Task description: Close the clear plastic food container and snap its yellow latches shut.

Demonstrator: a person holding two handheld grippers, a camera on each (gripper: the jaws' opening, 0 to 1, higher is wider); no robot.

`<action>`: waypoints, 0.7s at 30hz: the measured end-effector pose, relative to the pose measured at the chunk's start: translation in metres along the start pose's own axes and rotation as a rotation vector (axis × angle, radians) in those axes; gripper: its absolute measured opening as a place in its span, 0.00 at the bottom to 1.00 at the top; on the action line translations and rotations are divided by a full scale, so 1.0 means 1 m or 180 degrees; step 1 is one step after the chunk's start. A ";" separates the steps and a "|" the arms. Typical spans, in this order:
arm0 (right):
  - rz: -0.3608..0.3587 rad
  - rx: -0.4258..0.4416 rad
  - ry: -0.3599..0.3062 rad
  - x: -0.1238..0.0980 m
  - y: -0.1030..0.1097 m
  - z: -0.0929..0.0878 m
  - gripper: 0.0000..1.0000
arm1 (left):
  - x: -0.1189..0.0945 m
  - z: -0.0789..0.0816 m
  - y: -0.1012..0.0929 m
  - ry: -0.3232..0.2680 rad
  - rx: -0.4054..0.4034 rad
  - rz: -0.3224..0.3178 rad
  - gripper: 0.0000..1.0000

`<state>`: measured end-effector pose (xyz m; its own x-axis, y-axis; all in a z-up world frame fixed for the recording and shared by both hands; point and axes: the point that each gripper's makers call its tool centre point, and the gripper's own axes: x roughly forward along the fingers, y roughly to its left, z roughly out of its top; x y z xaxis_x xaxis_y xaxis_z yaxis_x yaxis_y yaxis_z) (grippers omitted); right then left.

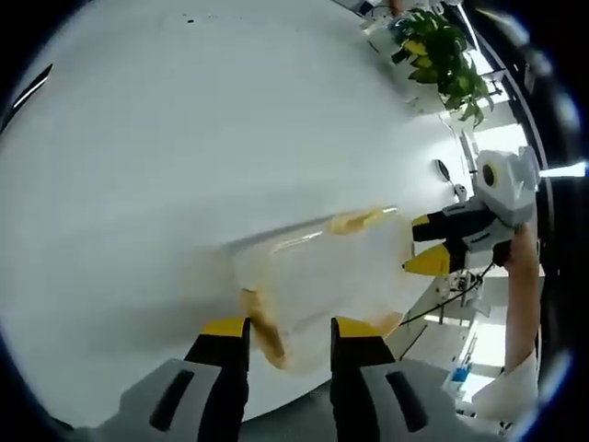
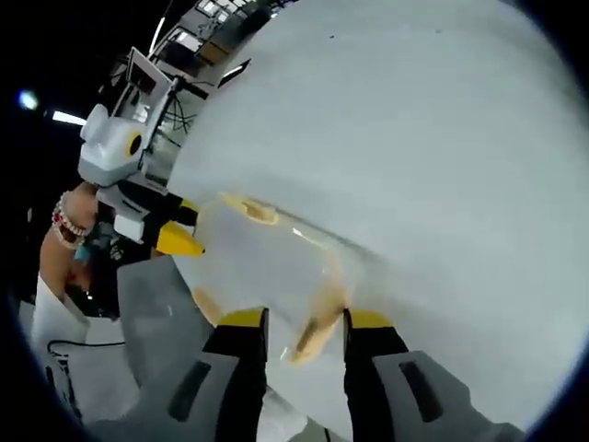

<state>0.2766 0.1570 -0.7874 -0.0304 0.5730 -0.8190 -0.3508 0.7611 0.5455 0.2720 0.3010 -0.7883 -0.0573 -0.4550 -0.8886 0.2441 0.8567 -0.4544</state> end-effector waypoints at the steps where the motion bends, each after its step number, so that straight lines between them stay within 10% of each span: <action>1: -0.0001 0.0008 0.0000 0.000 0.000 0.000 0.28 | 0.000 0.000 0.000 0.0005 -0.0005 0.0003 0.27; 9: 0.0017 0.0021 -0.0030 0.000 -0.001 0.000 0.26 | 0.001 -0.001 -0.001 -0.0011 -0.0017 -0.0044 0.23; 10: 0.0030 0.0020 -0.0046 0.000 -0.001 0.001 0.26 | 0.006 0.010 -0.024 -0.0227 -0.0149 -0.0458 0.24; 11: 0.0031 0.0024 -0.0044 -0.001 -0.001 0.000 0.26 | 0.000 -0.002 0.003 -0.0011 -0.0095 -0.0169 0.24; 18: 0.0025 0.0037 -0.0030 -0.003 -0.001 0.000 0.25 | -0.001 -0.007 -0.017 0.0129 -0.0177 -0.0355 0.23; 21: 0.0057 0.0090 -0.0079 -0.002 -0.001 -0.001 0.24 | 0.005 -0.002 -0.007 -0.0088 -0.0066 -0.0148 0.23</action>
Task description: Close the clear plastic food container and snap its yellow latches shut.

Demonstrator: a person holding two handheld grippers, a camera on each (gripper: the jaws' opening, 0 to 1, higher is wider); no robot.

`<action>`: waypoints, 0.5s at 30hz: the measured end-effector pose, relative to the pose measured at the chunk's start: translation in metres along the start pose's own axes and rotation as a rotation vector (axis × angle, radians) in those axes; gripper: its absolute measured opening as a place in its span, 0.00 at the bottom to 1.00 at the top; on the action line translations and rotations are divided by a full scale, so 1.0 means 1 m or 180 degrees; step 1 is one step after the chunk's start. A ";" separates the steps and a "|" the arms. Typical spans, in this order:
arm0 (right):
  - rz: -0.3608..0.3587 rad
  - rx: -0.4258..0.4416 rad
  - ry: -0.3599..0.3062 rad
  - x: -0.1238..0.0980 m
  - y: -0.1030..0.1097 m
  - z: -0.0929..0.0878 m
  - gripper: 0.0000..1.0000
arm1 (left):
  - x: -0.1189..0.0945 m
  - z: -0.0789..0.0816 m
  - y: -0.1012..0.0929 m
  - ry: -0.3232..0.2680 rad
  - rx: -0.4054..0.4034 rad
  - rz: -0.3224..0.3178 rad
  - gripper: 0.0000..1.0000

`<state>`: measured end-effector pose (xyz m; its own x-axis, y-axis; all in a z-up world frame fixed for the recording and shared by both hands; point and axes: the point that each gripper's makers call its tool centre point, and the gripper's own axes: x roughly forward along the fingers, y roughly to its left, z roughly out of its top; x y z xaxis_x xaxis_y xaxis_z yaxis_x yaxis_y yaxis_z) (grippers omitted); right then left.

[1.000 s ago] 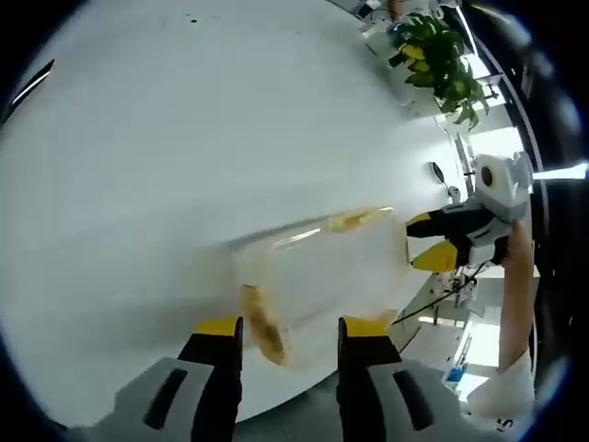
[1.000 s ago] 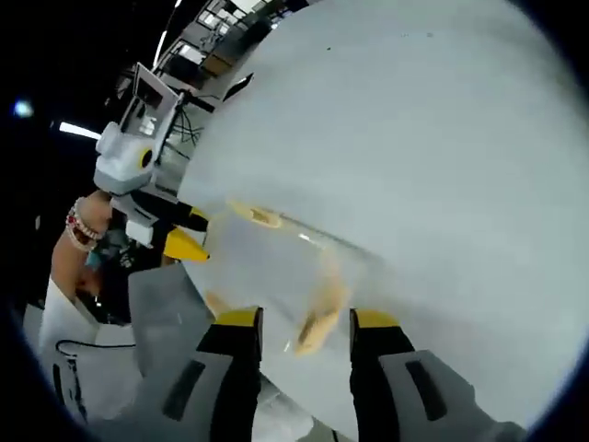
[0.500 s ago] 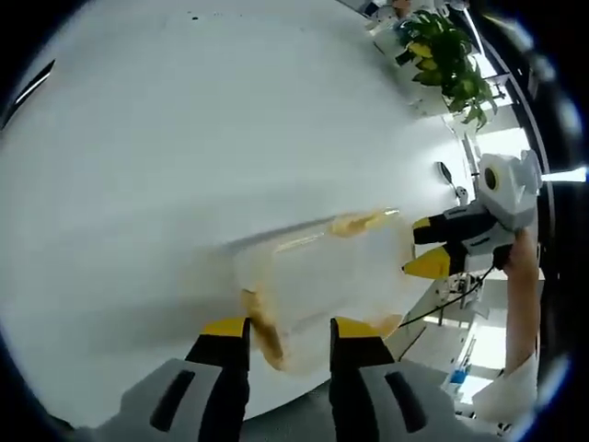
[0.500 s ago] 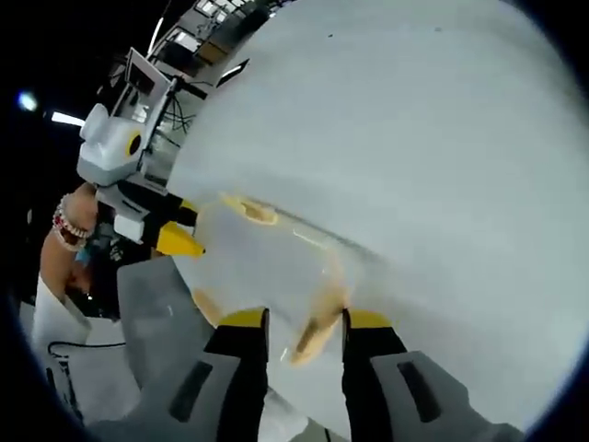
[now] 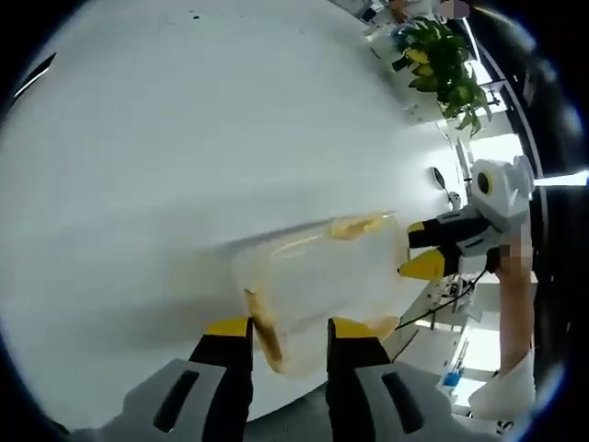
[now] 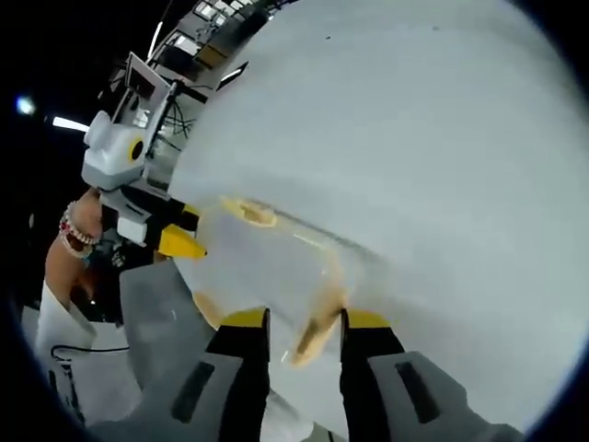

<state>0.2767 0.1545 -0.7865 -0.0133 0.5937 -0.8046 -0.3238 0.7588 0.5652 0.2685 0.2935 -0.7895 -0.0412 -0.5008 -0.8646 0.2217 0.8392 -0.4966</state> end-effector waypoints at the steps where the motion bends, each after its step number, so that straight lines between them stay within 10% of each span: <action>1: 0.0048 0.0015 -0.0039 0.001 0.001 0.000 0.23 | -0.001 0.000 -0.001 0.0046 -0.0031 -0.0036 0.23; 15: 0.0175 -0.0095 -0.0129 -0.058 -0.005 -0.026 0.26 | -0.004 0.013 0.010 -0.0219 0.0454 -0.0097 0.27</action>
<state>0.2541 0.1095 -0.7476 0.0062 0.6451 -0.7641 -0.3518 0.7166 0.6022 0.2838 0.3010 -0.7905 0.0156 -0.5431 -0.8395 0.3577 0.7871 -0.5025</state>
